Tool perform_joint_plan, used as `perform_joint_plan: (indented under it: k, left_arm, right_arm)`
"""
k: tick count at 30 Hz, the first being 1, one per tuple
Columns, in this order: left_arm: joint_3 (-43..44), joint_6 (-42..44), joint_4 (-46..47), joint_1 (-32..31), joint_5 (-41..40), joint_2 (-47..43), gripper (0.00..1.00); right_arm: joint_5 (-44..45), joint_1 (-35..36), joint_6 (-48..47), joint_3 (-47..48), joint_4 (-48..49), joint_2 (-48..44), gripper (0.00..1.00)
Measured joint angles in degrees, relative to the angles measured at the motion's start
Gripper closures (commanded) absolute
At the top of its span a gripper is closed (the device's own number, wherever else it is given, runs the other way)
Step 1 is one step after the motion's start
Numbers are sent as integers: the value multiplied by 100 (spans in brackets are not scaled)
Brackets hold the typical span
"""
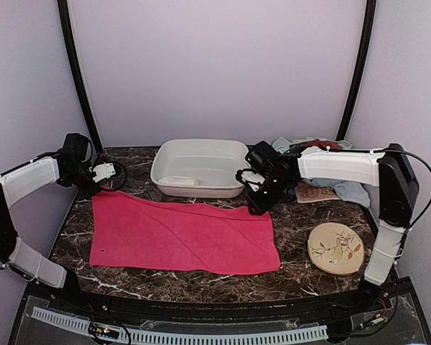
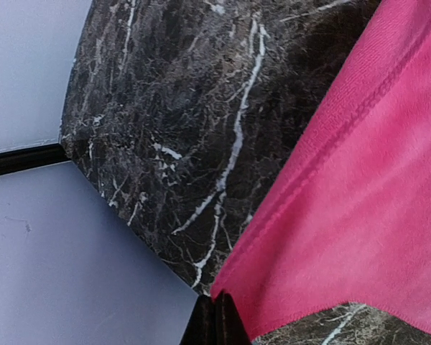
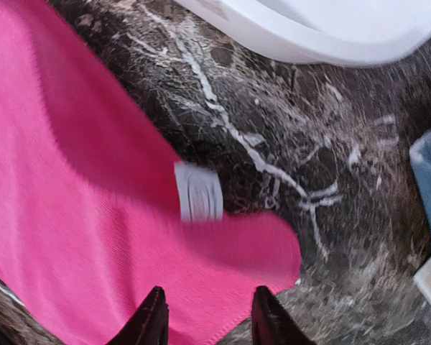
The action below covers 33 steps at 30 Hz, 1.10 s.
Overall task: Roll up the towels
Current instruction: Flatten out the towel at the center of the board, then pick up the towel from the center of the board.
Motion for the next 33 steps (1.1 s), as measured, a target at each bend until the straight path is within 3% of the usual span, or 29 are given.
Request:
perform_joint_plan:
  k: [3,7,15,27,30,33]
  left_arm:
    - [46,-4,238,31,2,39,100]
    - [48,-2,380,31,4,39,100]
    - [-83,-4,511,70,13,39,100]
    - [-94,-11,511,79,15,44,100]
    - [-96,-26,511,90,13,46,100]
    - [-116,-28,514,103,13,46,100]
  right_arm:
    - [37,-74,-66,-20,125,133,37]
    - [74,-125,72,-400,446,-160,35]
    - [109,-409,345,-1303,824,-459,40]
    - [-485,-595,-365,-525,1429,151,45]
    - [-627,-595,-503,-361,1464,424,50]
    - [-688,-605,-603,-282,1502,684,63]
